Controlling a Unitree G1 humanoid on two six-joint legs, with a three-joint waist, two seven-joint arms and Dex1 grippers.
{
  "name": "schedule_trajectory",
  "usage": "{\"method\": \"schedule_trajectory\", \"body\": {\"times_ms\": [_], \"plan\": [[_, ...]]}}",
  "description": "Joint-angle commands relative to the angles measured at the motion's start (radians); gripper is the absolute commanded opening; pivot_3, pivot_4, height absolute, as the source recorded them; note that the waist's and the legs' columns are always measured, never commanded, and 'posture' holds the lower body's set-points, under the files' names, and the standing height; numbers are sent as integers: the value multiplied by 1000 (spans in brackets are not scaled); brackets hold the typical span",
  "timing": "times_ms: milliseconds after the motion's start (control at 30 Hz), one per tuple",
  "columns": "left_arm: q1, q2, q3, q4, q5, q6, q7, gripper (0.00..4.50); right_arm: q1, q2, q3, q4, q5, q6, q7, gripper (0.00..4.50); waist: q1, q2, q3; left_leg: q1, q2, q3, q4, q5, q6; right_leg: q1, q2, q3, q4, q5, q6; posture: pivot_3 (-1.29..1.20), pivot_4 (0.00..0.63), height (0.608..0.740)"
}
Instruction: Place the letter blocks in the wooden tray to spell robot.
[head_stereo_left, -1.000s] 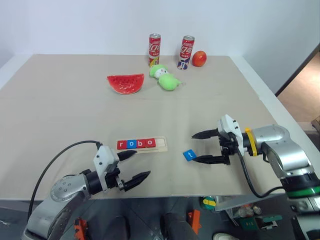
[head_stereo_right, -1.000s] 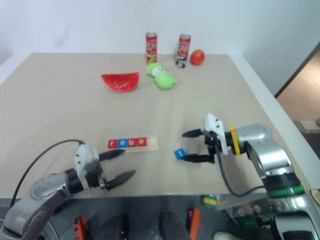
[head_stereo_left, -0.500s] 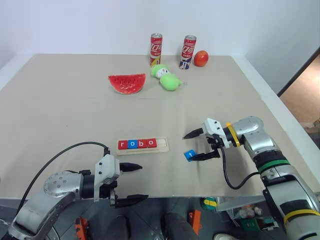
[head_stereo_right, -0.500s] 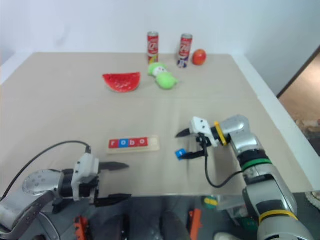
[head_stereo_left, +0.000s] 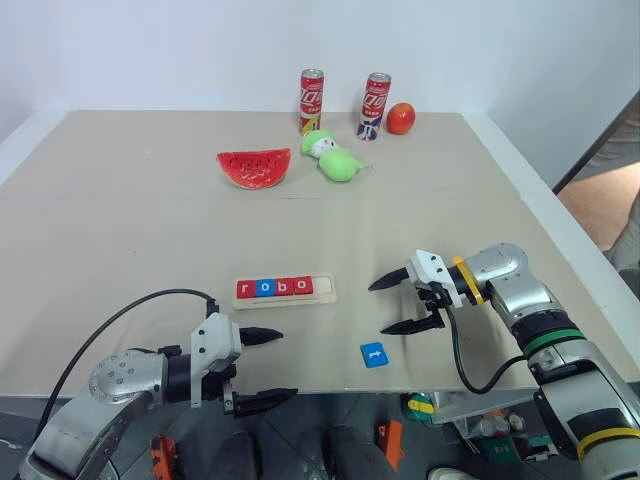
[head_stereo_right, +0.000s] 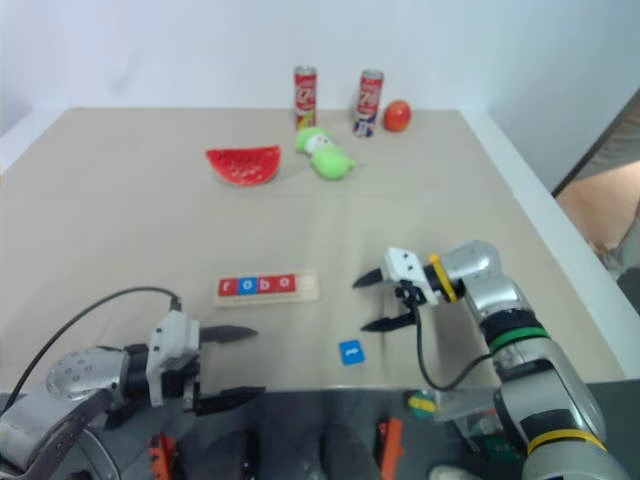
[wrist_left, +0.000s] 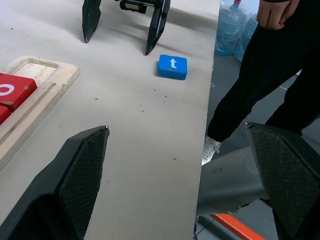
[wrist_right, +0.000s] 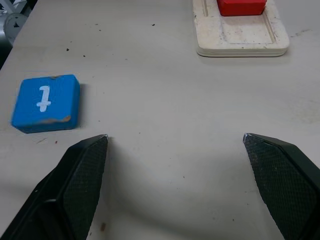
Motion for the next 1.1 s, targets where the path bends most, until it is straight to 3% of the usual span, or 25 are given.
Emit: {"method": "schedule_trajectory", "body": {"times_ms": [33, 333, 433, 500, 800, 1100], "plan": [[-5, 0, -11, -21, -3, -12, -11, 4500, 8, -26, -43, -62, 7, 31, 46, 4468, 0, 0, 0, 0, 0, 0, 0, 0, 0, 0, 0, 0, 0, 0, 0, 0, 150, 740], [26, 10, 16, -19, -17, -17, -22, 4500, 100, -144, -126, -435, 135, 402, -8, 4468, 2, 2, 1, 0, 0, 0, -1, 0, 0, 0, 0, 0, 0, 0, 0, 0, 150, 740], [25, 13, 19, -16, -17, -14, -25, 4500, 294, -148, -182, -803, 241, 568, -175, 4468, 4, 3, 2, -1, 0, 0, -1, 0, 0, -1, 0, 0, 0, -1, 0, 0, 150, 740], [21, 11, 17, -15, -16, -11, -24, 4500, 375, -116, -209, -918, 214, 618, -304, 4468, 7, 2, 1, -2, 0, -2, -1, 0, 0, -1, 0, -1, 0, -2, 1, 0, 150, 740], [27, 2, 34, -15, -19, -16, -11, 4500, 580, 13, -344, -1215, 231, 868, -745, 4468, 17, 3, 1, -4, 0, -1, 3, -1, -1, -3, 0, 0, 1, -3, -1, 0, 150, 740], [-2, -4, 38, 12, -12, -23, -11, 4500, 718, 18, -376, -1333, 300, 898, -786, 4468, 20, 2, 1, -4, 0, -1, 4, -1, -1, -3, 0, 0, 0, -3, -1, 0, 150, 740]]}}
